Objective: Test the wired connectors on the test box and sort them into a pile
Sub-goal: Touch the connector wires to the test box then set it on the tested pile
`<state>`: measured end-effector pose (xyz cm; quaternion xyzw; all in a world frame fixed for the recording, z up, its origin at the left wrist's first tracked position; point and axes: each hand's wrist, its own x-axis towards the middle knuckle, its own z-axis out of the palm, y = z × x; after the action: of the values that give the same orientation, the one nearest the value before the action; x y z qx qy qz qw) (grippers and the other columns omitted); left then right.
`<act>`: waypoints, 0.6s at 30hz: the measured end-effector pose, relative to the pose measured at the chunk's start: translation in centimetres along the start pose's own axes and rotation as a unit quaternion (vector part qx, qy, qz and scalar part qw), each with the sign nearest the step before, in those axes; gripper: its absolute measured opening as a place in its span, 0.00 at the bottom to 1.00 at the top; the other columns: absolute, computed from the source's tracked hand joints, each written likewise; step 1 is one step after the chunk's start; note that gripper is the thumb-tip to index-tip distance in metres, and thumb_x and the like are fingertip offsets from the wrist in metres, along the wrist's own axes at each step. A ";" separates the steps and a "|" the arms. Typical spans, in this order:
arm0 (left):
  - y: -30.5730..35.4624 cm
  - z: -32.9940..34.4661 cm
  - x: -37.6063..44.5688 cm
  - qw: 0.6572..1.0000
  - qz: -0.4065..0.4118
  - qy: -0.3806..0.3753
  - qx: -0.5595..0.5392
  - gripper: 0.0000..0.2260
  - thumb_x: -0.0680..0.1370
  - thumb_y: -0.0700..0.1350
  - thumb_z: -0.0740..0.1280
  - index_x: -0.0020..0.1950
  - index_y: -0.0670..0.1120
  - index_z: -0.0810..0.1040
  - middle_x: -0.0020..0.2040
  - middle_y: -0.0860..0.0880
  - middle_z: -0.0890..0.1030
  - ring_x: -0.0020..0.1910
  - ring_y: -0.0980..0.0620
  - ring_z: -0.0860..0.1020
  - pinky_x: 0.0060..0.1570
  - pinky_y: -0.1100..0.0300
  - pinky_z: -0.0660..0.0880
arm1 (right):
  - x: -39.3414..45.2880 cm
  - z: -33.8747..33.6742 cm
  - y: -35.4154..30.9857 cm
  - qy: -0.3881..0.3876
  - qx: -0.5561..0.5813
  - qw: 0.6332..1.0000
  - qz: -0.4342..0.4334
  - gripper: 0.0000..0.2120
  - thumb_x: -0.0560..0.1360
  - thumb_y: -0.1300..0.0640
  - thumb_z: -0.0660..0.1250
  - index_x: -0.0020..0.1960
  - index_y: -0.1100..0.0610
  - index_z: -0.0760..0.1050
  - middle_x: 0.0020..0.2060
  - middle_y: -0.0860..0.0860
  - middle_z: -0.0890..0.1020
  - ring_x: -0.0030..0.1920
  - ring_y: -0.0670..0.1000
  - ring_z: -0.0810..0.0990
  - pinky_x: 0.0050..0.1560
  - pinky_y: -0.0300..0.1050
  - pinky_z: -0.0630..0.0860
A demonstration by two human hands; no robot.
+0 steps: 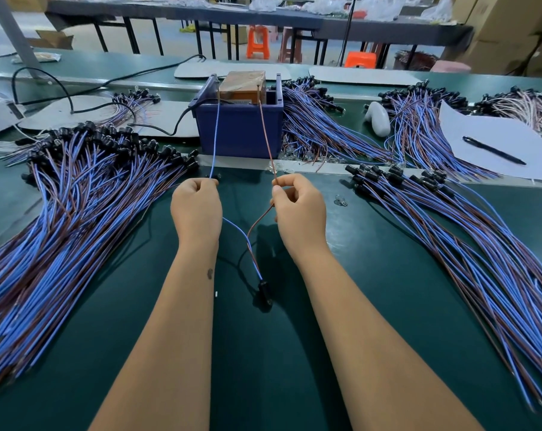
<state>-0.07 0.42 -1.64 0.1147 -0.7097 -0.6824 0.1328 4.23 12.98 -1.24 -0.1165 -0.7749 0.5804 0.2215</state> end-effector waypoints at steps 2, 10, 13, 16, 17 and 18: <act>0.0 0.0 0.1 1.000 0.005 -0.008 0.001 0.11 0.76 0.40 0.57 0.44 0.49 0.79 0.21 0.59 0.66 0.20 0.59 0.61 0.20 0.68 0.59 | 0.0 0.0 0.0 -0.001 0.001 1.000 -0.001 0.06 0.77 0.59 0.63 0.48 0.50 0.76 0.37 0.49 0.80 0.37 0.49 0.76 0.47 0.55 0.80; -0.1 0.1 0.2 1.000 0.013 -0.016 -0.016 0.11 0.78 0.40 0.57 0.45 0.49 0.78 0.21 0.59 0.66 0.20 0.59 0.61 0.19 0.68 0.59 | 0.1 0.0 0.1 -0.004 -0.002 1.000 -0.006 0.06 0.77 0.60 0.63 0.47 0.50 0.76 0.36 0.47 0.79 0.37 0.49 0.76 0.46 0.56 0.80; -0.1 0.0 0.4 0.999 0.006 -0.007 -0.032 0.11 0.78 0.40 0.58 0.45 0.49 0.78 0.22 0.59 0.66 0.20 0.60 0.61 0.20 0.68 0.60 | 0.1 0.0 0.2 -0.007 -0.006 1.000 -0.015 0.06 0.77 0.59 0.63 0.47 0.50 0.76 0.35 0.47 0.78 0.34 0.48 0.75 0.41 0.50 0.78; -0.1 0.0 0.4 0.999 -0.001 -0.004 -0.042 0.11 0.78 0.39 0.58 0.44 0.49 0.78 0.22 0.59 0.67 0.21 0.60 0.62 0.20 0.67 0.60 | 0.1 0.1 0.5 -0.016 -0.019 0.999 -0.029 0.06 0.78 0.59 0.63 0.47 0.49 0.76 0.33 0.45 0.77 0.32 0.45 0.73 0.36 0.41 0.71; -0.1 0.0 0.4 0.999 -0.002 -0.004 -0.044 0.11 0.78 0.39 0.58 0.44 0.49 0.78 0.22 0.59 0.67 0.21 0.60 0.62 0.20 0.67 0.60 | 0.1 0.1 0.5 -0.018 -0.025 0.999 -0.033 0.06 0.78 0.58 0.63 0.47 0.48 0.76 0.32 0.44 0.77 0.31 0.43 0.72 0.35 0.39 0.70; -0.1 0.0 0.4 0.999 -0.003 -0.005 -0.045 0.11 0.78 0.39 0.58 0.44 0.49 0.78 0.22 0.59 0.67 0.21 0.60 0.62 0.20 0.68 0.60 | 0.1 0.2 0.6 -0.019 -0.029 0.999 -0.036 0.06 0.78 0.58 0.64 0.47 0.48 0.76 0.31 0.44 0.77 0.30 0.42 0.72 0.34 0.38 0.69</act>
<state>-0.47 0.26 -1.72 0.1077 -0.6782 -0.7148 0.1323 4.01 13.03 -1.80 -0.0837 -0.7992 0.5516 0.2236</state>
